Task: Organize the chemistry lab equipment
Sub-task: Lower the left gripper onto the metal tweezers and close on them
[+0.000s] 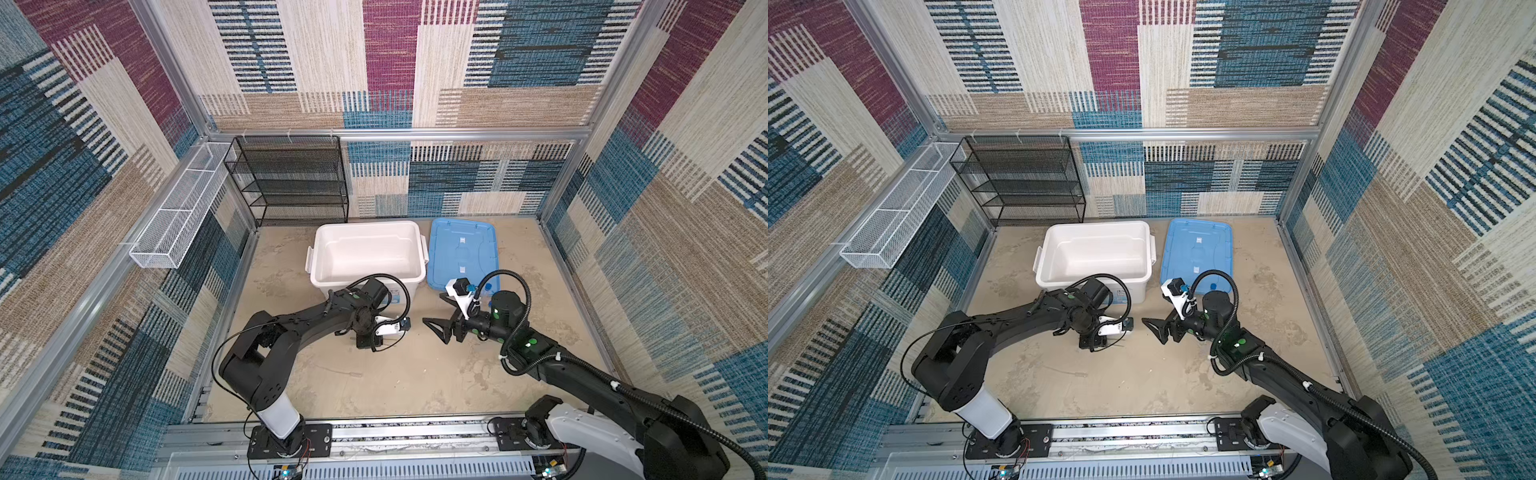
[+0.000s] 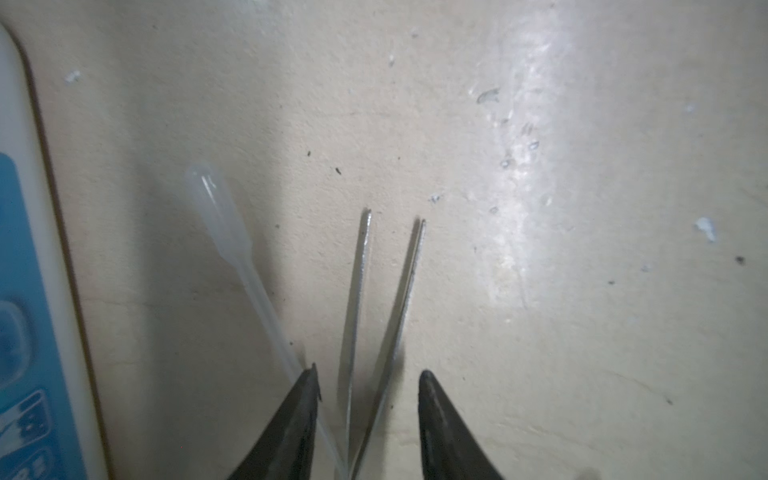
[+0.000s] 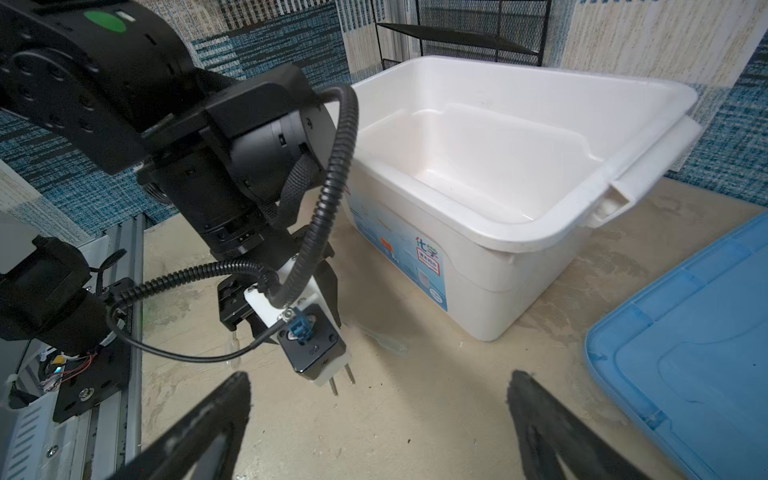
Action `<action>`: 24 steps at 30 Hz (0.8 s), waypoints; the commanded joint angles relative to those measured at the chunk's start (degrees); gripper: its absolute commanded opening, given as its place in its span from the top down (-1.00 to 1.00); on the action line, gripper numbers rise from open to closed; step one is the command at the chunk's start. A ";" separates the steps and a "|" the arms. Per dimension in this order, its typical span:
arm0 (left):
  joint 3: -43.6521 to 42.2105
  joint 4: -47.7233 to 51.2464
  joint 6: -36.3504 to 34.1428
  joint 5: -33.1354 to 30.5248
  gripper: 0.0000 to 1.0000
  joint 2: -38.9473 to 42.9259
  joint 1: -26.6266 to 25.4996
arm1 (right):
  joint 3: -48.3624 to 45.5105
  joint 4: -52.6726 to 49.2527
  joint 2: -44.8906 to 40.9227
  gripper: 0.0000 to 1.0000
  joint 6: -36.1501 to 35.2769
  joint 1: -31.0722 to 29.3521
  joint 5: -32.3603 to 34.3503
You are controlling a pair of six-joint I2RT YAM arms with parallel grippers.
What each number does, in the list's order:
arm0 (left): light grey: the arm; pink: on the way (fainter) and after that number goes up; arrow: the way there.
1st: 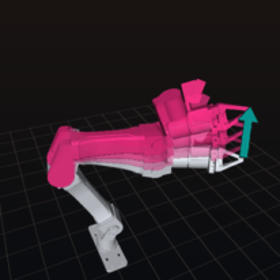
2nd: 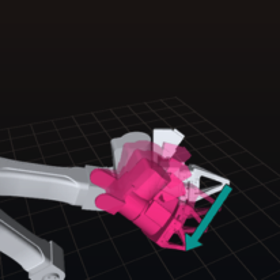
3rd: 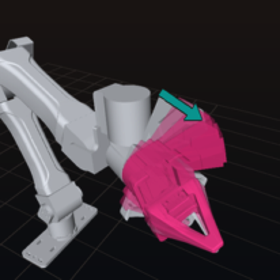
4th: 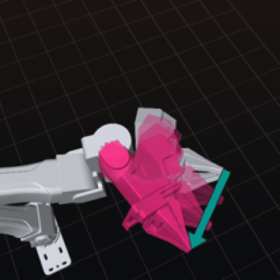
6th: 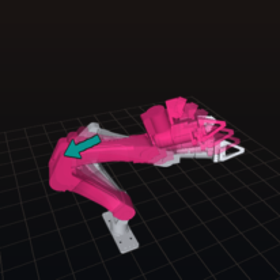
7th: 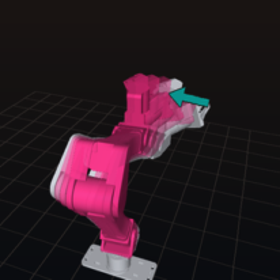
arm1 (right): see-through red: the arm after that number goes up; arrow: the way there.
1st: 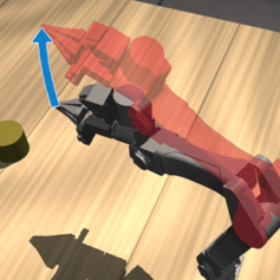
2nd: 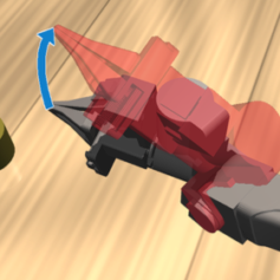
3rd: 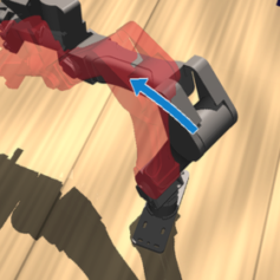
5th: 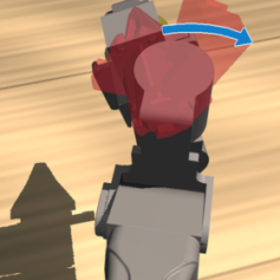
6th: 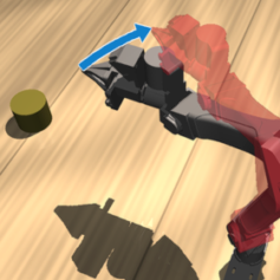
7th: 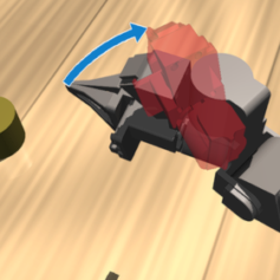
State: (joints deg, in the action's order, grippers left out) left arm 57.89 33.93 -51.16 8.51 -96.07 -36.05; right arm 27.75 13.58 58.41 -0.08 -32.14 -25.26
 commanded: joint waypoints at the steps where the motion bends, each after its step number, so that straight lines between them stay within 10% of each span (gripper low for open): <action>1: 0.56 0.93 -1.37 2.38 0.16 -0.64 0.11 | -0.24 0.76 -0.39 -0.95 -0.06 -0.03 0.46; 24: 1.07 3.05 -1.85 -1.61 0.54 -4.63 -1.76 | -0.48 0.95 -0.11 -0.95 -0.17 -0.03 1.13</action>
State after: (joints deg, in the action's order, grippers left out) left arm 59.46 34.94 -52.25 7.90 -100.16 -37.45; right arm 27.22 13.63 58.48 -0.08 -32.14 -24.88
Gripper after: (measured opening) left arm 0.240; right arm 0.977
